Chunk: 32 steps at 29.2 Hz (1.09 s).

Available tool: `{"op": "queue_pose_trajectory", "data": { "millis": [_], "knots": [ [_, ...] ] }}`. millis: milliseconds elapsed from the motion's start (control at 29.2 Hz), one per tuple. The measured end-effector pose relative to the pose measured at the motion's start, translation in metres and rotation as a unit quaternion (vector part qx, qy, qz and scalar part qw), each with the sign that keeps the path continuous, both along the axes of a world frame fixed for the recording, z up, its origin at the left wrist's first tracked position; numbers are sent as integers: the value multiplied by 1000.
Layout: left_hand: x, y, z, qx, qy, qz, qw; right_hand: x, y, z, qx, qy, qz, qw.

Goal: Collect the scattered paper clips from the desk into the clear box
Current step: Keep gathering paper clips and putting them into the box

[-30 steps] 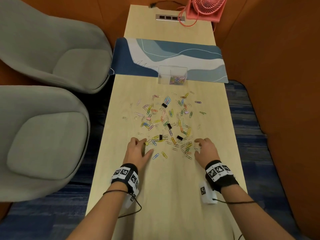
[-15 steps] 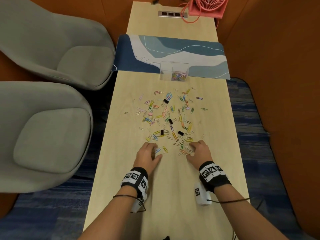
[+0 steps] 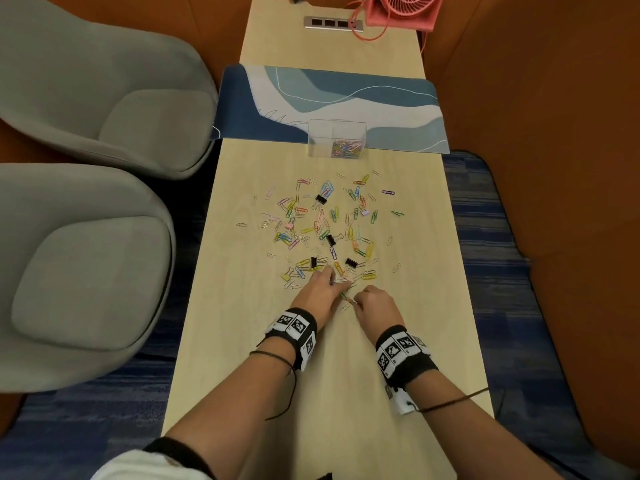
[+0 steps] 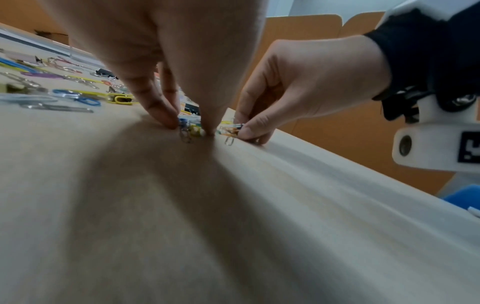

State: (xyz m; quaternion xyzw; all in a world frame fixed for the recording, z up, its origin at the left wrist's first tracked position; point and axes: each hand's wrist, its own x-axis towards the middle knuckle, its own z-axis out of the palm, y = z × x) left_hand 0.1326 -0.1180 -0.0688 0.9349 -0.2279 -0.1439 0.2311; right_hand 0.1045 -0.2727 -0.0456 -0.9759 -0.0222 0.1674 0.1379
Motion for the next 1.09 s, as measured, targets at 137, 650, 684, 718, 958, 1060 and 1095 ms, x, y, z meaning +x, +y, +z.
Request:
{"op": "queue_pose_trajectory", "data": {
  "millis": [137,650,684,718,958,1060,1095],
  "knots": [
    [-1,5,-5,-17,-30,13,999,4,-1,7,-63,30,26,997],
    [3,-8,9,33,-8,-22,999,6,-19,7,151,47,-257,953],
    [3,-8,9,27,-8,-15,999,4,-23,6,200,54,-303,930],
    [4,-9,7,17,-7,-7,1000,1,-25,5,245,61,-339,906],
    [14,-8,8,-6,28,8,1000,-2,-33,1,318,86,-369,869],
    [17,-8,11,-46,39,52,997,-4,-37,6,357,94,-365,855],
    [17,-8,12,-51,48,67,995,-3,-38,8,364,90,-357,856]
  ]
}}
